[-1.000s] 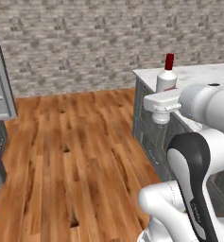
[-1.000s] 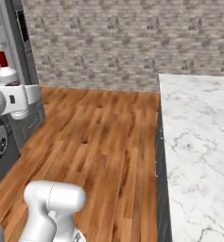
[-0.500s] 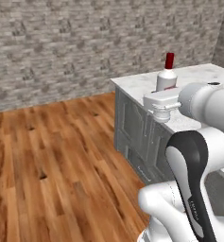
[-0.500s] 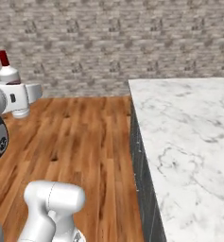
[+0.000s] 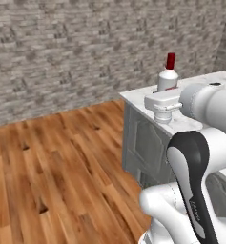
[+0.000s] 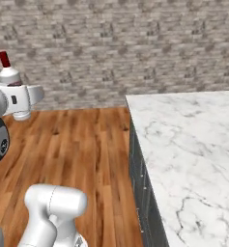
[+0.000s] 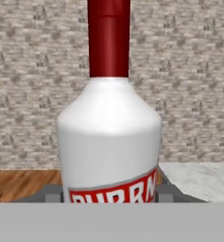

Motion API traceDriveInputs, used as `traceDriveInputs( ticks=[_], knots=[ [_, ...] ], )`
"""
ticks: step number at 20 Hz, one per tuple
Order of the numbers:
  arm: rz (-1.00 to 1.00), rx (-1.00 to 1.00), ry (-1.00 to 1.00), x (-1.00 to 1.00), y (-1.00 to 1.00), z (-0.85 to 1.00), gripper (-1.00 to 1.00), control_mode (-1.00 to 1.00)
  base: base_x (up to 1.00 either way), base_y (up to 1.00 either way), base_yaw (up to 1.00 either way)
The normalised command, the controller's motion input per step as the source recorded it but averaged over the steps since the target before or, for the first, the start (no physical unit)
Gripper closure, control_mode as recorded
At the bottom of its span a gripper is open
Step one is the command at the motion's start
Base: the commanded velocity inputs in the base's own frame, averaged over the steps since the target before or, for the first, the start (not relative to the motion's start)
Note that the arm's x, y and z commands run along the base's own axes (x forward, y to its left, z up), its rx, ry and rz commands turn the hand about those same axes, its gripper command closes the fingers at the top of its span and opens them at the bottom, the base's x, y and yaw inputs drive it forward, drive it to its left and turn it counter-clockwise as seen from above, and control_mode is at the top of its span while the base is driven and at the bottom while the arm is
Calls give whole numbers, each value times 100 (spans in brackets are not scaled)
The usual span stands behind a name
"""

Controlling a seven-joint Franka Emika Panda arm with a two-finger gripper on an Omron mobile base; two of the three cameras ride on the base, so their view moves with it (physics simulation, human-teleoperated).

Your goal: There is a bowl on the dining counter. Grab a lemon wedge from the fridge and place it in the bowl. Then get the liquor bottle and glass cup from the cabinet and place them next to the bowl.

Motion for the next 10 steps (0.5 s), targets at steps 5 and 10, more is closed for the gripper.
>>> traceDriveInputs(
  ticks=[5, 10],
  knots=[
    [0, 0, 0, 0, 0, 0, 100, 100, 100, 10, -13],
    [0, 0, 0, 0, 0, 0, 100, 100, 100, 10, -13]
  ],
)
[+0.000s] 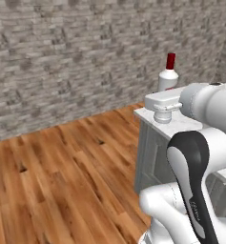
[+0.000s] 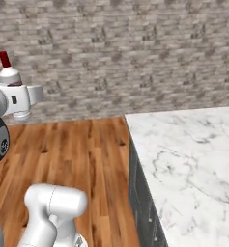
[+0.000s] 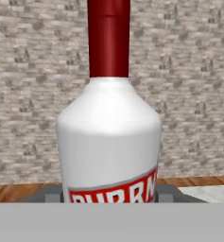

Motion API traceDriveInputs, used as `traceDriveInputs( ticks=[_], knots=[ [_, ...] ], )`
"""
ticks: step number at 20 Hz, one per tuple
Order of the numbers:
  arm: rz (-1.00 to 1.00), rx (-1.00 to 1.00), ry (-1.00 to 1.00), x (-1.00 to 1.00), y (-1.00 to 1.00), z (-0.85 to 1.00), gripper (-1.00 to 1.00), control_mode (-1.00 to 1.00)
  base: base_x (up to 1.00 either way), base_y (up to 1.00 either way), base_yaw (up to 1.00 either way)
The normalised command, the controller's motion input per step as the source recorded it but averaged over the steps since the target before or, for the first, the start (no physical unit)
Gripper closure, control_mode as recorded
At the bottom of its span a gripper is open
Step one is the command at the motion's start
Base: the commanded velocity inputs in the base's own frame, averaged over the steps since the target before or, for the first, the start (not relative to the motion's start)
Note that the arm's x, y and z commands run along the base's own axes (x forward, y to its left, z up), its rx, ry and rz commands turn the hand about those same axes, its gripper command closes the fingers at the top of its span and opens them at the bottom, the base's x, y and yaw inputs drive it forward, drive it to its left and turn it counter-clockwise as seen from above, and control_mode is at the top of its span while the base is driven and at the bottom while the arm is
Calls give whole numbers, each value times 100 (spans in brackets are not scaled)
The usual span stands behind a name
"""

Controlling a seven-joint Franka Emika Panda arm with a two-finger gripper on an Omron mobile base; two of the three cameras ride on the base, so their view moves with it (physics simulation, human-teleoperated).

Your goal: There is a bowl on the dining counter. Grab a lemon wedge from the fridge and place it in the bowl. Then get the liquor bottle and glass cup from the cabinet and place them next to the bowl.

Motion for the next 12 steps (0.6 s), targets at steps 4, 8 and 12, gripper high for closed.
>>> traceDriveInputs(
  ticks=[4, 8, 12],
  knots=[
    [0, 0, 0, 0, 0, 0, 100, 100, 100, 8, -12],
    [0, 0, 0, 0, 0, 0, 100, 100, 100, 8, -11],
    [0, 0, 0, 0, 0, 0, 100, 100, 100, 8, -10]
  ],
)
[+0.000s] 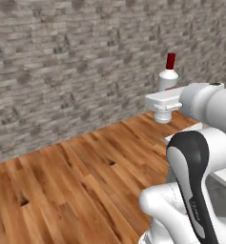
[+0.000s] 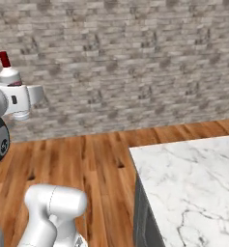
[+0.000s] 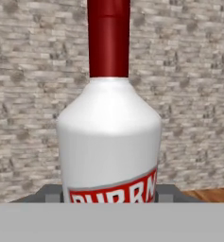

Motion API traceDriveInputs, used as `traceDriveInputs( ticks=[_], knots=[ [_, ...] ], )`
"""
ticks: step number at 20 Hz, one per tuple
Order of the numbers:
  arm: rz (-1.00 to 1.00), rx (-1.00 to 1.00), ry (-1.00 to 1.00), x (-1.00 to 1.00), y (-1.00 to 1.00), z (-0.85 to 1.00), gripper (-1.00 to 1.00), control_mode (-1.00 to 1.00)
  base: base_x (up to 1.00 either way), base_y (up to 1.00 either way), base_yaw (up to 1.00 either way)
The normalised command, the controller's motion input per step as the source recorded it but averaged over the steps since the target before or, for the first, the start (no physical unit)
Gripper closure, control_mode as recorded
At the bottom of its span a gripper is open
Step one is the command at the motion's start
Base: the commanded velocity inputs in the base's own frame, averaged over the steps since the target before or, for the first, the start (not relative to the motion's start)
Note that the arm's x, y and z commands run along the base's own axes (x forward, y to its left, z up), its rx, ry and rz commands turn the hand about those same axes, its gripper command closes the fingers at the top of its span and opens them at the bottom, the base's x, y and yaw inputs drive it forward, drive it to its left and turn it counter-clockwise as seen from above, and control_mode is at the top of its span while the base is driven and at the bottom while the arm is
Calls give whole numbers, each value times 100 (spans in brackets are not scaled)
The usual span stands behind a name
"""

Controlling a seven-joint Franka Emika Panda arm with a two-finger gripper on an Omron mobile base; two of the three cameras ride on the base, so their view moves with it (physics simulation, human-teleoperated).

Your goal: There is a bowl on the dining counter. Grab a lemon wedge from the fridge and place it in the bowl. Then get the liquor bottle and glass cup from the cabinet and place them next to the bowl.

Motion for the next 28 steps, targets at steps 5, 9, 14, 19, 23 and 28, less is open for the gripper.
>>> traceDriveInputs(
  ticks=[5, 9, 14, 19, 23, 28],
  knots=[
    [0, 0, 0, 0, 0, 0, 100, 100, 100, 7, -9],
    [0, 0, 0, 0, 0, 0, 100, 100, 99, 8, -9],
    [0, 0, 0, 0, 0, 0, 100, 100, 99, 7, -10],
    [0, 0, 0, 0, 0, 0, 100, 100, 87, 0, -19],
    [0, 0, 0, 0, 0, 0, 100, 100, 73, 0, -32],
    [0, 0, 0, 0, 0, 0, 100, 100, 67, 0, -46]
  ],
)
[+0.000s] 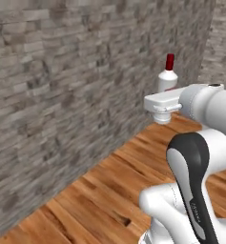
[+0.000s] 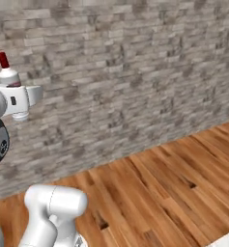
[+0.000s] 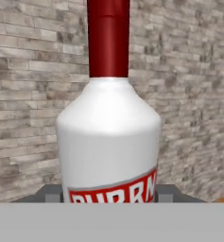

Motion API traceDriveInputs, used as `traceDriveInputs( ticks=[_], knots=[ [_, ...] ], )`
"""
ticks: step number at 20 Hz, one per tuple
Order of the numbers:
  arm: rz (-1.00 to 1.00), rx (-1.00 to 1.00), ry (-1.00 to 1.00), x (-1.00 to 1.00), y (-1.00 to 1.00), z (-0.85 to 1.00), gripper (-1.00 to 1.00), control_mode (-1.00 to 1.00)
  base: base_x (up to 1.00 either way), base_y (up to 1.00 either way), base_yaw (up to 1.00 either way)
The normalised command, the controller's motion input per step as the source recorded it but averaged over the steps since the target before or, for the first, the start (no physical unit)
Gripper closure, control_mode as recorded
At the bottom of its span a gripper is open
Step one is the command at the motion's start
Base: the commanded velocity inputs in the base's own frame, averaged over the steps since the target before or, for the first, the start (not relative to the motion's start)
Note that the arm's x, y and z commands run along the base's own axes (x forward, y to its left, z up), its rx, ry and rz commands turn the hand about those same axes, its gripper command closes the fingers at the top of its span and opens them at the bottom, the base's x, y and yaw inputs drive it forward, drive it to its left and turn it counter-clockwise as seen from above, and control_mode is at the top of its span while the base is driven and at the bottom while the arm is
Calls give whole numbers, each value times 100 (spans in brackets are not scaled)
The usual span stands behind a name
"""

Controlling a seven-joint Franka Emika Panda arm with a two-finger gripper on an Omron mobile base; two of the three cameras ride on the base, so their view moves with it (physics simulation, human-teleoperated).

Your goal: There is a bowl on the dining counter. Grab a lemon wedge from the fridge and place it in the bowl. Then get the liquor bottle and glass cup from the cabinet and place them next to the bowl.

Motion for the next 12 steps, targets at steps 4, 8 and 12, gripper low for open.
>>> traceDriveInputs(
  ticks=[4, 8, 12],
  knots=[
    [0, 0, 0, 0, 0, 0, 100, 100, 59, 0, -53],
    [0, 0, 0, 0, 0, 0, 100, 100, 56, 0, -56],
    [0, 0, 0, 0, 0, 0, 100, 100, 61, 0, -57]
  ],
)
